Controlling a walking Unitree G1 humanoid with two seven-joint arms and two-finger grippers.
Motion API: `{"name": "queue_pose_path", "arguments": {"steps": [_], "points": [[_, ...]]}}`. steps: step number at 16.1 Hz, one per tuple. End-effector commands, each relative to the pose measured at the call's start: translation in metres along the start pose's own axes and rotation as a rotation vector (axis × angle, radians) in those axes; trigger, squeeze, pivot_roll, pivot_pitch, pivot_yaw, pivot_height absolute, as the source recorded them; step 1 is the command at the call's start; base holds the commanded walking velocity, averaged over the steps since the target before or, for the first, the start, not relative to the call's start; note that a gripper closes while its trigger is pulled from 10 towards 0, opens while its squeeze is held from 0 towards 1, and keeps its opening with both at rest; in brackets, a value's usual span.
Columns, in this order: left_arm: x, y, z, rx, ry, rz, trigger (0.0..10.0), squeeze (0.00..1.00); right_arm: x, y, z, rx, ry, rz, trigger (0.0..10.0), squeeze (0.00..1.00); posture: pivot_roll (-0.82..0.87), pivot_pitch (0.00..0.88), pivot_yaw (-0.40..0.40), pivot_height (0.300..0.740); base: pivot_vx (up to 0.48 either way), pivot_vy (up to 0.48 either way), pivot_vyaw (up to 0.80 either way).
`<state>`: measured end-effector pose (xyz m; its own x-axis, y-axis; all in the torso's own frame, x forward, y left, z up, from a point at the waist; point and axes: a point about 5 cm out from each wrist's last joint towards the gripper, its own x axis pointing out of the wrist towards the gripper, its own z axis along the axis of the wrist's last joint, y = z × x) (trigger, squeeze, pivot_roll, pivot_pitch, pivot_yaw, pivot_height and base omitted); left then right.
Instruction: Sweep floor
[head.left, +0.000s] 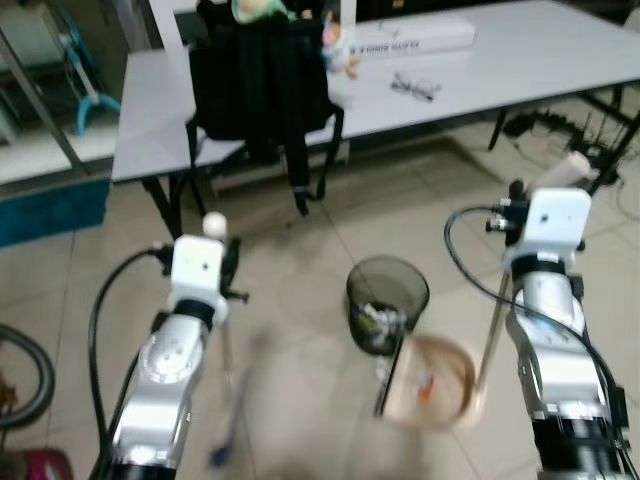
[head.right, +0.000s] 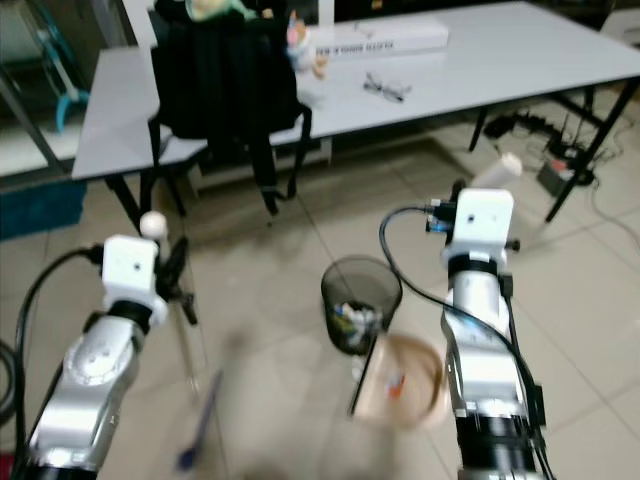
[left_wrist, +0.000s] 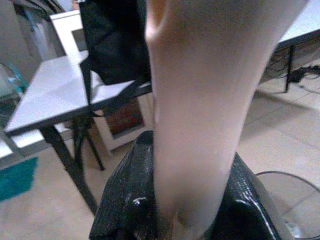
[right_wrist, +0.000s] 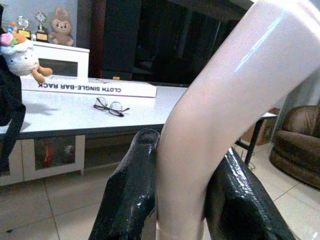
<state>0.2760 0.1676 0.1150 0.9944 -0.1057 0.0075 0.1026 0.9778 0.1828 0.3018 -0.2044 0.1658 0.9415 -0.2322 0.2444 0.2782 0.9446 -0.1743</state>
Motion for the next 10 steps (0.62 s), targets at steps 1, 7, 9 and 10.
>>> {"name": "queue_pose_path", "arguments": {"steps": [1, 7, 9, 10], "points": [[0.004, -0.006, 0.009, 0.0, -0.046, -0.021, 10.0, 0.0, 0.0, -0.011, 0.006, 0.01, -0.043, -0.038, 10.0, 0.0, -0.01, 0.068, 0.057, 0.74, 0.382, 0.0, 0.0], [0.008, -0.006, 0.006, -0.016, -0.038, -0.009, 10.0, 0.0, -0.003, -0.013, -0.002, -0.047, -0.024, -0.007, 10.0, 0.0, -0.02, 0.065, 0.056, 0.74, 0.11, 0.0, 0.0], [0.009, -0.007, 0.007, -0.008, -0.041, -0.007, 10.0, 0.0, -0.005, -0.012, -0.004, -0.048, -0.019, 0.001, 10.0, 0.0, -0.02, 0.061, 0.054, 0.74, 0.0, -0.152, 0.0], [0.01, -0.009, 0.008, -0.007, -0.045, -0.009, 10.0, 0.0, -0.005, -0.011, -0.005, -0.047, -0.015, 0.006, 10.0, 0.0, -0.02, 0.06, 0.054, 0.74, 0.0, -0.48, 0.0]]}}
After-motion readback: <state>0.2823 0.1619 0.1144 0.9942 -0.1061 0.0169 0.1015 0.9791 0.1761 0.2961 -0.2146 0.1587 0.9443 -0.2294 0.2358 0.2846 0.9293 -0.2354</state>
